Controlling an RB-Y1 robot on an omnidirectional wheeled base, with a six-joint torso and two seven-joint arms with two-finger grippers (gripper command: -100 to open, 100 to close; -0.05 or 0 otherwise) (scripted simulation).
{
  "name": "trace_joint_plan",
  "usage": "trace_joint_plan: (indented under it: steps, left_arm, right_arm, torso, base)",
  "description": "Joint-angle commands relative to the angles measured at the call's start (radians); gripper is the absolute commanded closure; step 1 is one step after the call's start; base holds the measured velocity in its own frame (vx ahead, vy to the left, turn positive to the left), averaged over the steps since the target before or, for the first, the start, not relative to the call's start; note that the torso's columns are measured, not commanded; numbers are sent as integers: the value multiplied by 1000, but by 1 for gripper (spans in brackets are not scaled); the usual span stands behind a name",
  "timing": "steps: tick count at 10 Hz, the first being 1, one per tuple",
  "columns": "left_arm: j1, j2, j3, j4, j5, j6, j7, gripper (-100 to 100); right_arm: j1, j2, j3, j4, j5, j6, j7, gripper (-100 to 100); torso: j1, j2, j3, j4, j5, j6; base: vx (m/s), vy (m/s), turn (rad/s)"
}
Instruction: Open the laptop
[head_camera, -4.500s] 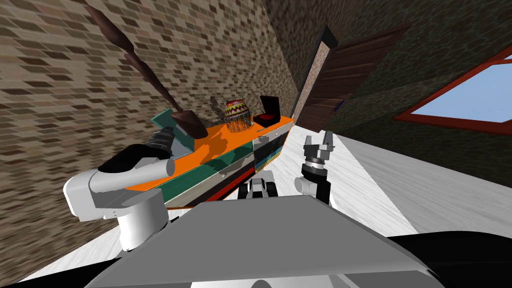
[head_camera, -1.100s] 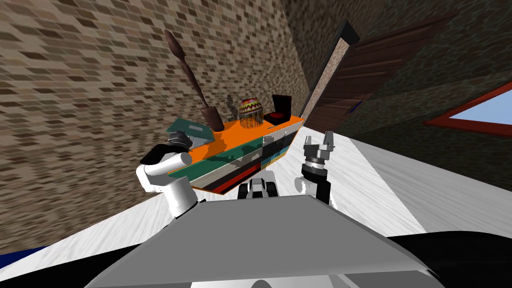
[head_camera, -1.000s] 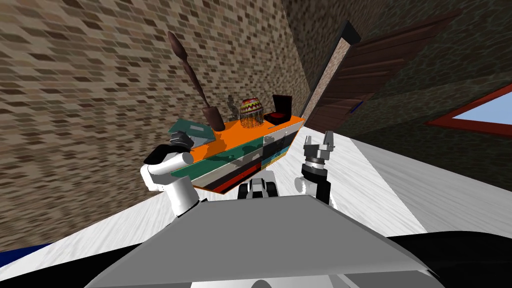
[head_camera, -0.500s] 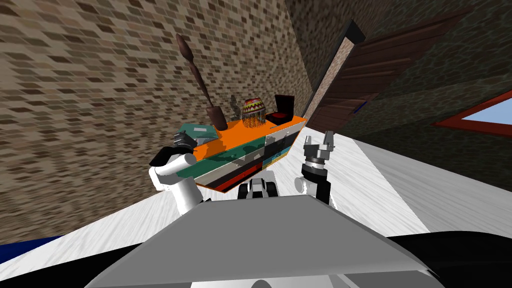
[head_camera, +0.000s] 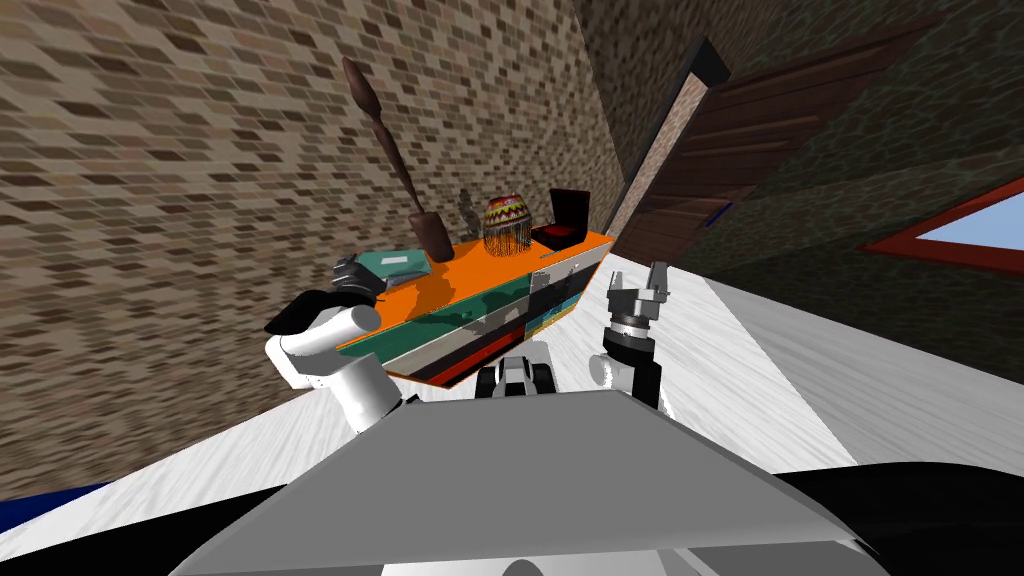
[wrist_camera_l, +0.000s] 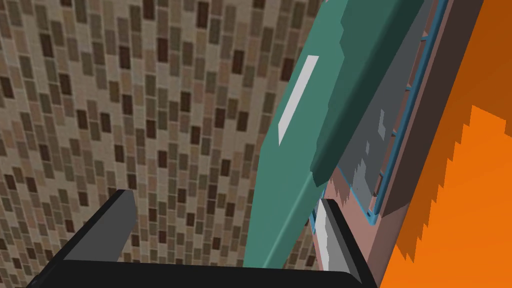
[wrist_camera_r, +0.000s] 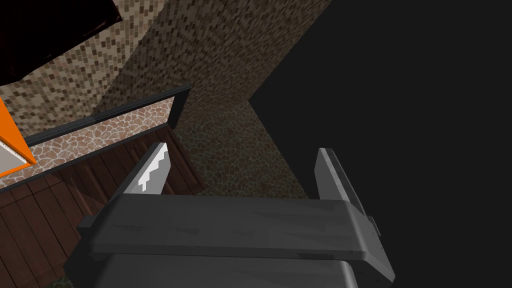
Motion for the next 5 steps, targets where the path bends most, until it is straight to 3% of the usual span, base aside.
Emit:
trace_joint_plan:
  steps: [1,3,4,5]
  left_arm:
    - [-3,7,17,-61,8,65,2,-100]
    - [-6,12,30,-109,13,119,5,-100]
    - [-1,9,25,-88,11,94,2,-100]
    - [-1,9,26,-90,11,100,2,0]
  right_arm:
    - [0,0,0,0,0,0,0,0]
    - [0,0,0,0,0,0,0,0]
    - [0,0,0,0,0,0,0,0]
    - [0,0,0,0,0,0,0,0]
  torso:
    - [1,0,0,0,1,0]
    - [1,-1,0,-1,1,0]
    - [1,0,0,0,1,0]
    - [2,0,0,-1,2,0]
  base:
    - [29,10,-19]
    - [33,8,-22]
    - [13,5,2]
    - [0,0,0]
